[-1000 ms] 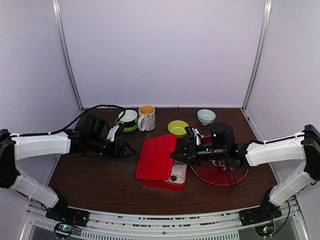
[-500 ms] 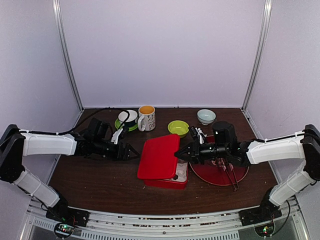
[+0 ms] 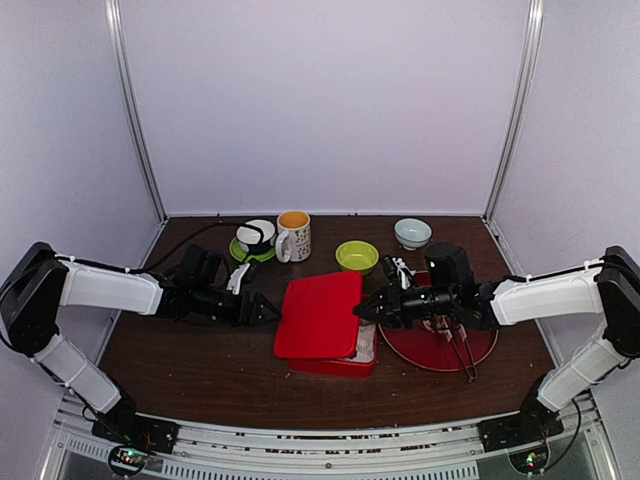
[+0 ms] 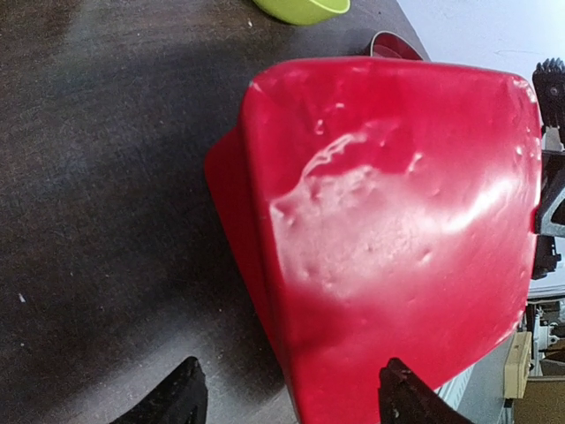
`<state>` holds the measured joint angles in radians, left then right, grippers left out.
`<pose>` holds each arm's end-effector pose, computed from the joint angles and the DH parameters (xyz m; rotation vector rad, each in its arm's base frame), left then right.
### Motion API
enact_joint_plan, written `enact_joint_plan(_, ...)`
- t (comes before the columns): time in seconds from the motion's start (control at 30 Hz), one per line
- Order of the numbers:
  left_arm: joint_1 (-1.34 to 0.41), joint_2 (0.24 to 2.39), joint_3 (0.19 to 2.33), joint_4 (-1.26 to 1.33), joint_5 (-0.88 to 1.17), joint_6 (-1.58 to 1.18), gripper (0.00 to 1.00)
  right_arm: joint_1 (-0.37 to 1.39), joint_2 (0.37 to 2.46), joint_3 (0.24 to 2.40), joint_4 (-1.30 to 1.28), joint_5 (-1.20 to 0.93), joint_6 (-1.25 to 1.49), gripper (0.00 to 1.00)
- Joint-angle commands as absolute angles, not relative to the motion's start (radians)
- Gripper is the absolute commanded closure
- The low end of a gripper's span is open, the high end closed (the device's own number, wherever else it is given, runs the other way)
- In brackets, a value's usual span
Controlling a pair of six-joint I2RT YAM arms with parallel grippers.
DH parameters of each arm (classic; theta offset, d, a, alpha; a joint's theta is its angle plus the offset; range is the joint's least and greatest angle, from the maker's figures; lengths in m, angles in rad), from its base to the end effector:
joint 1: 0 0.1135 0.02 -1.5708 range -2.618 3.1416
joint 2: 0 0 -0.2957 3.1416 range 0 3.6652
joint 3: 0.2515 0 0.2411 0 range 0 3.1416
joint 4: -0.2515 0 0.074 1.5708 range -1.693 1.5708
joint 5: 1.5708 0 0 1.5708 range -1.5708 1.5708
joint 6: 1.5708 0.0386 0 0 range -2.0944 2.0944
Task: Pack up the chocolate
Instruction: Place the box lid on the packing box.
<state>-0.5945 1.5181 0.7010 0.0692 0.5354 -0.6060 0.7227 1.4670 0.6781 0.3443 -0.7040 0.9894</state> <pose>0.2264 -0.1768 0.2067 0.2844 2.4976 -1.1801 0.2009 0.2104 0.2397 -0.2261 2.3865 1.6756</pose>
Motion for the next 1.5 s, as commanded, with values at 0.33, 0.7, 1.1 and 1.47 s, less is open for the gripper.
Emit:
enact_joint_plan(0.33, -0.589, 1.602, 0.689, 0.193, 0.623, -0.619, 0.42, 0.695, 1.504, 0.662, 0.306, -0.636, 0.918, 1.00)
enact_joint_plan(0.7, -0.591, 1.672, 0.703, 0.264, 0.699, -0.662, 0.55, 0.682, 1.522, 0.659, 0.306, -0.638, 0.903, 1.00)
enact_joint_plan(1.1, -0.610, 1.657, 0.733, 0.271, 0.711, -0.705, 0.74, 0.627, 1.526, 0.645, 0.248, -0.619, 0.850, 0.93)
enact_joint_plan(1.47, -0.648, 1.649, 0.784, 0.264, 0.708, -0.749, 0.73, 0.582, 1.541, 0.676, 0.181, -0.624, 0.795, 0.87)
